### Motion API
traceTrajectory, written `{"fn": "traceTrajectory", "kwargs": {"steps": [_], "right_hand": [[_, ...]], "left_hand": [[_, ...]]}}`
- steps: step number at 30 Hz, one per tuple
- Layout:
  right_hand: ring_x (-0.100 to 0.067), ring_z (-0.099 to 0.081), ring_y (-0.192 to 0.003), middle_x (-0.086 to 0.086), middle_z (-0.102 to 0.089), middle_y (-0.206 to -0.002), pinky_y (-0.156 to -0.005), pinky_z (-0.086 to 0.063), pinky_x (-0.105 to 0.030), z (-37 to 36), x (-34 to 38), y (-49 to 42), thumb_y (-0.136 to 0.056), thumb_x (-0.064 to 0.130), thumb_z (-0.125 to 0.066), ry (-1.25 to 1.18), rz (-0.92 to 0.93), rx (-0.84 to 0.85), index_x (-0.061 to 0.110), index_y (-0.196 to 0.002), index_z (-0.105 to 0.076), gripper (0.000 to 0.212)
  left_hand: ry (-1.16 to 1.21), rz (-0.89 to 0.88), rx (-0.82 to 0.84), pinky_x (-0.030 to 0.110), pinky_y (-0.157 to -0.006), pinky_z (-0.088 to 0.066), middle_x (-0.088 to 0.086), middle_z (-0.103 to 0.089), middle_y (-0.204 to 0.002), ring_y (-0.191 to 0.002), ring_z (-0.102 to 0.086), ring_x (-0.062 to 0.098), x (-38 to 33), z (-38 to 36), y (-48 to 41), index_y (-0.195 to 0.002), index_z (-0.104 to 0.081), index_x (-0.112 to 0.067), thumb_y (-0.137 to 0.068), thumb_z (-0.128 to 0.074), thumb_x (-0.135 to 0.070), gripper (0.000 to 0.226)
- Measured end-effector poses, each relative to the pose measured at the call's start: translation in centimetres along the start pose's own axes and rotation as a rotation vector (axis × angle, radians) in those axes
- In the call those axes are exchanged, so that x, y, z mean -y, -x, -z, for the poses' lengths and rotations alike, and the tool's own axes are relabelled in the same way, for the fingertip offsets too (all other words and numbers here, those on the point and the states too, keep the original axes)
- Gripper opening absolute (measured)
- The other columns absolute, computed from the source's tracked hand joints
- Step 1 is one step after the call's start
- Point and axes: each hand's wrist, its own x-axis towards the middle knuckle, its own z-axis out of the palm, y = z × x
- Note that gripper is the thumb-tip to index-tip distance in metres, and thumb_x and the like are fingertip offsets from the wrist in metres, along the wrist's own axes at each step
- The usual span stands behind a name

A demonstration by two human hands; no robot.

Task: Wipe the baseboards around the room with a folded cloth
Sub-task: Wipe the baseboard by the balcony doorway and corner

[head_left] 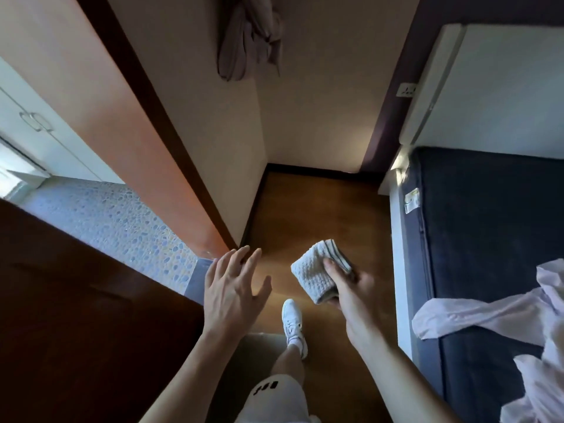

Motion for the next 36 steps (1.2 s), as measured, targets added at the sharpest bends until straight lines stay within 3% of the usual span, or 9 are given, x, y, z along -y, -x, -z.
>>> {"fn": "traceTrajectory", "kwargs": {"steps": [3,13,16,20,23,25,28,33,36], "right_hand": [[-0.021,-0.075,-0.086,-0.001,-0.078,-0.091,-0.068,-0.062,-0.05,-2.0,2.7,-5.9,-0.079,0.034,-0.082,0.015,0.004,0.004,0.016,-0.097,-0.076,0.025],[-0.008,-0.074,-0.077,0.003,-0.075,-0.09,-0.052,-0.058,-0.027,-9.0,13.3,-22.4,-0.087,0.019,-0.074,-0.017,0.033,0.069,0.015,-0.1,-0.071,0.014],[-0.008,-0.074,-0.072,0.008,-0.074,-0.077,-0.049,-0.058,-0.028,-10.7,14.6,-26.5,-0.087,0.016,-0.075,-0.014,0.017,0.08,0.018,-0.09,-0.071,0.006],[-0.012,-0.074,-0.066,0.002,-0.076,-0.076,-0.058,-0.061,-0.039,-12.7,16.5,-32.5,-0.085,0.021,-0.077,0.026,0.003,0.111,0.018,-0.087,-0.072,0.006],[-0.014,-0.071,-0.056,0.0,-0.073,-0.066,-0.048,-0.055,-0.027,-14.3,18.0,-37.9,-0.086,0.02,-0.076,0.063,0.025,0.149,0.007,-0.089,-0.071,0.014],[-0.021,-0.074,-0.067,-0.004,-0.075,-0.075,-0.051,-0.057,-0.031,-15.8,18.8,-41.7,-0.084,0.021,-0.078,0.087,0.01,0.21,0.006,-0.094,-0.073,0.019],[-0.019,-0.075,-0.087,-0.002,-0.076,-0.094,-0.065,-0.061,-0.04,-18.2,19.7,-47.6,-0.079,0.026,-0.083,0.099,-0.065,0.332,0.02,-0.096,-0.075,0.02],[-0.013,-0.069,-0.102,0.015,-0.072,-0.102,-0.081,-0.06,-0.044,-21.8,22.5,-56.1,-0.053,0.067,-0.086,0.259,-0.129,0.506,0.051,-0.088,-0.073,0.04],[-0.02,-0.07,-0.099,0.005,-0.072,-0.102,-0.063,-0.059,-0.035,-23.9,24.3,-59.1,-0.073,0.04,-0.084,0.299,-0.124,0.608,0.037,-0.095,-0.073,0.025]], "left_hand": [[0.026,-0.002,-0.01,0.053,-0.109,-0.042,0.006,-0.057,-0.142,-0.132,-0.049,0.027,0.2,-1.9,-6.6,-0.141,-0.057,-0.023,-0.093,-0.045,-0.056,0.059],[0.079,-0.002,-0.021,0.051,-0.108,-0.04,0.002,-0.059,-0.14,-0.129,-0.053,0.026,1.7,-5.8,-26.0,-0.138,-0.06,-0.022,-0.094,-0.052,-0.052,0.053],[0.073,0.012,-0.041,0.048,-0.109,-0.039,0.001,-0.059,-0.138,-0.126,-0.054,0.026,2.1,-6.2,-30.0,-0.136,-0.061,-0.022,-0.092,-0.051,-0.051,0.054],[0.056,0.078,-0.074,0.049,-0.105,-0.043,0.002,-0.061,-0.135,-0.123,-0.056,0.027,2.4,-7.3,-34.9,-0.134,-0.064,-0.021,-0.091,-0.05,-0.052,0.054],[0.036,0.135,-0.077,0.049,-0.103,-0.045,0.004,-0.062,-0.135,-0.123,-0.057,0.028,2.6,-8.6,-38.6,-0.134,-0.064,-0.02,-0.091,-0.05,-0.051,0.055],[0.017,0.178,-0.084,0.049,-0.103,-0.045,0.005,-0.062,-0.135,-0.122,-0.058,0.03,2.9,-9.7,-41.2,-0.134,-0.064,-0.019,-0.092,-0.049,-0.05,0.054],[-0.027,0.286,-0.115,0.05,-0.103,-0.045,0.005,-0.063,-0.134,-0.121,-0.059,0.031,3.2,-11.1,-45.1,-0.133,-0.064,-0.019,-0.091,-0.048,-0.05,0.054],[-0.076,0.496,-0.129,0.053,-0.102,-0.047,0.006,-0.063,-0.134,-0.121,-0.059,0.033,1.8,-12.5,-50.0,-0.133,-0.065,-0.019,-0.09,-0.048,-0.051,0.055],[-0.095,0.62,-0.137,0.053,-0.102,-0.047,0.007,-0.062,-0.135,-0.121,-0.058,0.034,1.3,-13.0,-51.5,-0.134,-0.064,-0.019,-0.09,-0.048,-0.051,0.056]]}}
